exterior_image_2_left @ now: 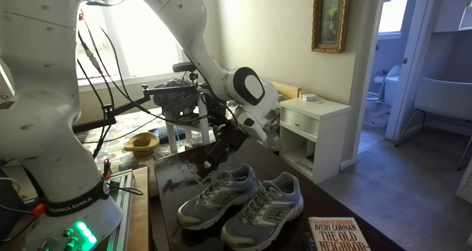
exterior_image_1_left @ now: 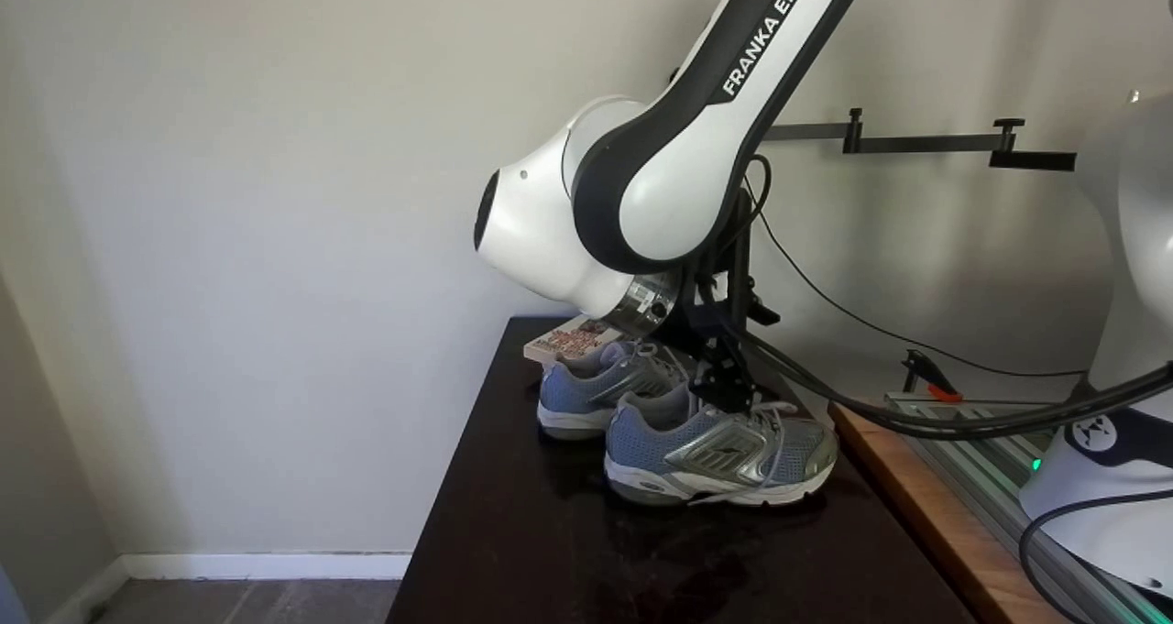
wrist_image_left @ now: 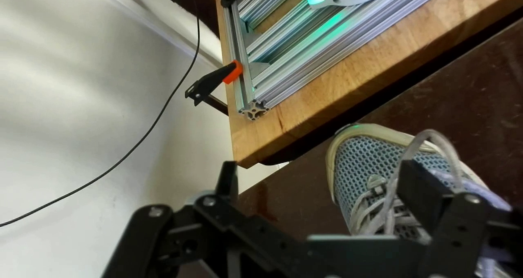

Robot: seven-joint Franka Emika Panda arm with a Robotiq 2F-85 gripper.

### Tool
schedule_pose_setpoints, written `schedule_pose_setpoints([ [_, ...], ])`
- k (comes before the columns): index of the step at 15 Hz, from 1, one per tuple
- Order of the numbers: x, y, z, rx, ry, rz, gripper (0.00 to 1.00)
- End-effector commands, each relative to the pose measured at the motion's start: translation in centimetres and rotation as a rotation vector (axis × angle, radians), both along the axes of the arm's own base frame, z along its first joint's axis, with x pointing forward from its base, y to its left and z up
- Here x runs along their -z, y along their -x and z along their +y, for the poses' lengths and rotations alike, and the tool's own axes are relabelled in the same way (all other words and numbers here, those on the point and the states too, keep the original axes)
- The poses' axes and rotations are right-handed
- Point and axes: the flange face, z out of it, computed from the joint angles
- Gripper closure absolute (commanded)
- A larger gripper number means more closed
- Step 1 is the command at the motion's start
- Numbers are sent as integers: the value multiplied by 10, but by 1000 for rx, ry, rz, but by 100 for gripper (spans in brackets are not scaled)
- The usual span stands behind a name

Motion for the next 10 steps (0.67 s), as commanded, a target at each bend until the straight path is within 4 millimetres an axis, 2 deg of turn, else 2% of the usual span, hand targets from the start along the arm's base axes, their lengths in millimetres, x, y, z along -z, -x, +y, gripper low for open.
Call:
schedule_pose_setpoints([
  [1,-2,4,8,-18,-29,-2,0],
  [6,2,4,14,-46,-23,-8,0],
  [10,-2,-4,10,-83,6,-116,0],
])
